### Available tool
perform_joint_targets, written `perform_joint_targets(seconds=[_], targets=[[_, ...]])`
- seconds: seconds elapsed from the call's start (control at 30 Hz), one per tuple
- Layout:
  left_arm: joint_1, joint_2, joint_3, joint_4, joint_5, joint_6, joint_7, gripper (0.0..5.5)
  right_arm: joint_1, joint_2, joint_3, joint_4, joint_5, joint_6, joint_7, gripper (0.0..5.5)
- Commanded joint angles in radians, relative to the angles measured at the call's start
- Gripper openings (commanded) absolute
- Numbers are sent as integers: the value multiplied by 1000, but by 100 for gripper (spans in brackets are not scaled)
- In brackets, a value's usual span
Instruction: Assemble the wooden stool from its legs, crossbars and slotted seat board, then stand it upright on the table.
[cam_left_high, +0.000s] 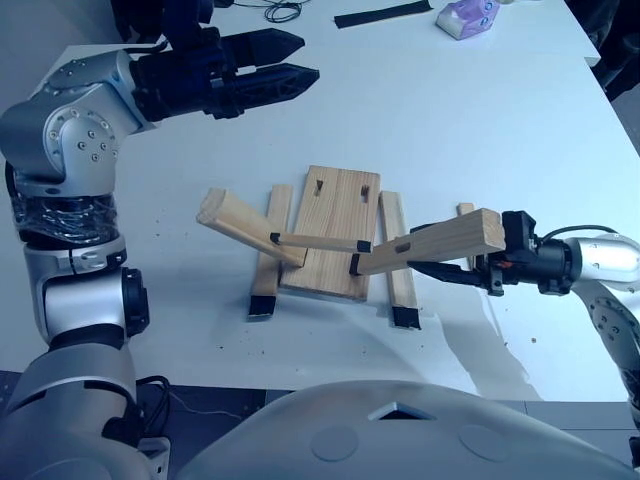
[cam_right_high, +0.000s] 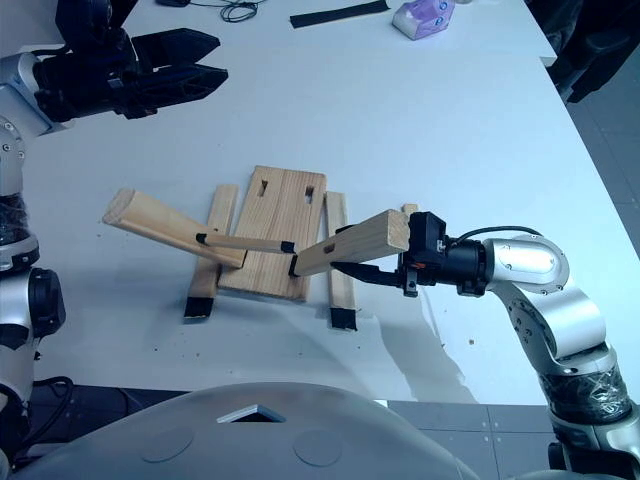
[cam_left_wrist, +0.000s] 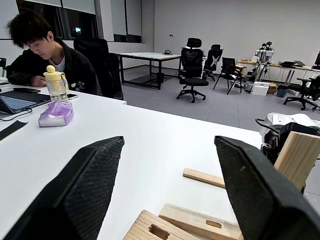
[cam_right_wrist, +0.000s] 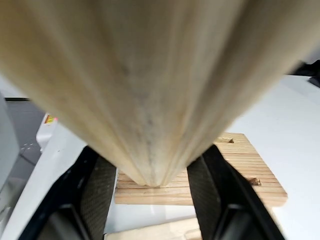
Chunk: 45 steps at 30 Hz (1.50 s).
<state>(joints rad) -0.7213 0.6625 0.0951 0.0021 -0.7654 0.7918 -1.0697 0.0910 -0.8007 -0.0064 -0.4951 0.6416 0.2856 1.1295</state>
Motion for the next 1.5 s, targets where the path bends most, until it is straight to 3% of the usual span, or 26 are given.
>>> perform_joint_targets(seconds=[0.03,0.3,0.7,0.87,1.03,1.13,1.33,1.5], targets=[[41,-14,31,-57,-19,20,50,336,-42,-51,11,2,31,105,19,203],[109,-57,62,-168,-60,48,156,336,-102,-120,79,-8,-14,143,74,203],[259,-25,69,-298,-60,59,220,336,-95,-152,67,-66,-3,127,85,203],[296,103,19,-171,131,-119,112,336,-81,-149,52,-70,-3,124,72,203],[371,255,-50,68,397,-528,-92,336,-76,-146,39,-77,-1,126,58,203],[443,325,-59,129,436,-666,-241,336,-64,-146,32,-87,1,127,48,203],[511,407,-49,98,373,-702,-487,336,-47,-139,26,-98,-4,125,30,203],[620,480,-51,6,284,-653,-544,336,-39,-139,24,-95,-13,116,31,203]])
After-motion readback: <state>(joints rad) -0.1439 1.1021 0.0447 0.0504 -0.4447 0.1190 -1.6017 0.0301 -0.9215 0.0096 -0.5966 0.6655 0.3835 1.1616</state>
